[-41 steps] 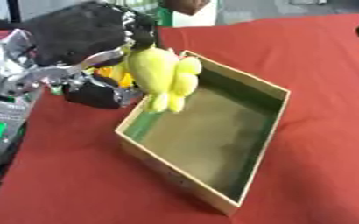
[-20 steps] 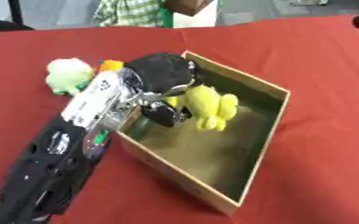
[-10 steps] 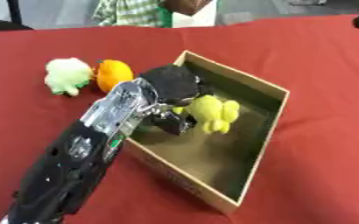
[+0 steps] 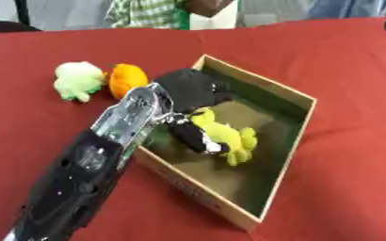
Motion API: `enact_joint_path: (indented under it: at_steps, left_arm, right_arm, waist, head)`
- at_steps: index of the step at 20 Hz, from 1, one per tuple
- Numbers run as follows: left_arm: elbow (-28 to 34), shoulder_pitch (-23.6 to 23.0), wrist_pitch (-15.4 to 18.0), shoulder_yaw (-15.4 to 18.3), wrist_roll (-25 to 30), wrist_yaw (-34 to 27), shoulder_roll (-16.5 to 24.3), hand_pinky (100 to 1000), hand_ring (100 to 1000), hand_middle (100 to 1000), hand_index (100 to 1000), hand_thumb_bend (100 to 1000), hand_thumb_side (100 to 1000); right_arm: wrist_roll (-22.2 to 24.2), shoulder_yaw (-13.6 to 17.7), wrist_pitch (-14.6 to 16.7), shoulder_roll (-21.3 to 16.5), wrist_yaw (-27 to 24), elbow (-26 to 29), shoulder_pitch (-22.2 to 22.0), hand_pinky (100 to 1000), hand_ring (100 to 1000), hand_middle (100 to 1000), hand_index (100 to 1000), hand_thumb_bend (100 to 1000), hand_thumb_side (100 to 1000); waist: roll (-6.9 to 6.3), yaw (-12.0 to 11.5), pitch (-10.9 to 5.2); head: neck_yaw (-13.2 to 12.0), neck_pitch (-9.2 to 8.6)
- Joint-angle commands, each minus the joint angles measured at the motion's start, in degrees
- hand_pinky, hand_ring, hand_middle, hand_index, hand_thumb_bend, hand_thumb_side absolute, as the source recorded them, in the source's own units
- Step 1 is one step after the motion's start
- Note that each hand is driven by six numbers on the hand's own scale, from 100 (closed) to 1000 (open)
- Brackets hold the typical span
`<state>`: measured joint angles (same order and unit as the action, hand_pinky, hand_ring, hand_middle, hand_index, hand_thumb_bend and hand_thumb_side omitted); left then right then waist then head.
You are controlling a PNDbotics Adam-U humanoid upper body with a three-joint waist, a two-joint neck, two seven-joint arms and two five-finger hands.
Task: Pick up objects on the table and place them in the box.
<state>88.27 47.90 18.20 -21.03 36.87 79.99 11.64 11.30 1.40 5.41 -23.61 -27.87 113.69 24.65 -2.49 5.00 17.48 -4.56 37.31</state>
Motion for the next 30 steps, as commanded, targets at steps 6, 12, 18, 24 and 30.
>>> enact_joint_path:
  at_steps: [6, 12, 18, 24, 30]
  left_arm:
    - [7.6, 1.7, -4.8, 5.1, -3.3, -10.1, 2.5, 773, 880, 916, 1000, 220, 905]
    - [15.4, -0.1, -13.8, 13.0, -8.3, -18.3, 7.0, 751, 865, 897, 985, 151, 865]
    - [17.6, -3.0, -19.8, 18.8, -8.9, -19.7, 14.9, 750, 868, 908, 1000, 155, 816]
    - [13.0, -3.4, -20.5, 20.9, -5.6, -22.2, 21.2, 760, 878, 930, 1000, 176, 812]
    - [4.5, -2.3, -20.5, 21.5, -5.6, -22.5, 26.4, 774, 890, 949, 1000, 214, 790]
  right_arm:
    - [-0.8, 0.7, 0.1, -0.5, -0.6, 0.9, 0.4, 830, 792, 582, 902, 100, 703]
    - [-1.5, 1.4, 0.4, -0.6, -0.4, 0.9, 0.1, 831, 792, 581, 903, 100, 700]
    - [-1.7, 1.6, 0.5, -0.8, 0.0, 0.9, -0.3, 833, 793, 579, 904, 100, 699]
    - [-1.5, 1.7, 0.8, -0.9, 0.5, 0.9, -0.6, 835, 795, 578, 905, 100, 699]
    - [-1.2, 1.6, 0.9, -1.2, 1.0, 0.9, -0.9, 837, 796, 577, 906, 100, 698]
  waist:
    - [0.47, -0.2, -1.56]
    - [0.58, -1.1, -1.31]
    - [0.58, -1.6, -1.01]
    - [0.76, -1.3, -0.49]
    - [0.65, -0.8, -0.08]
  head:
    - [-0.6, -0.75]
    - [-0.5, -1.22]
    - [-0.3, -1.60]
    - [-0.4, -1.86]
    - [-0.1, -1.99]
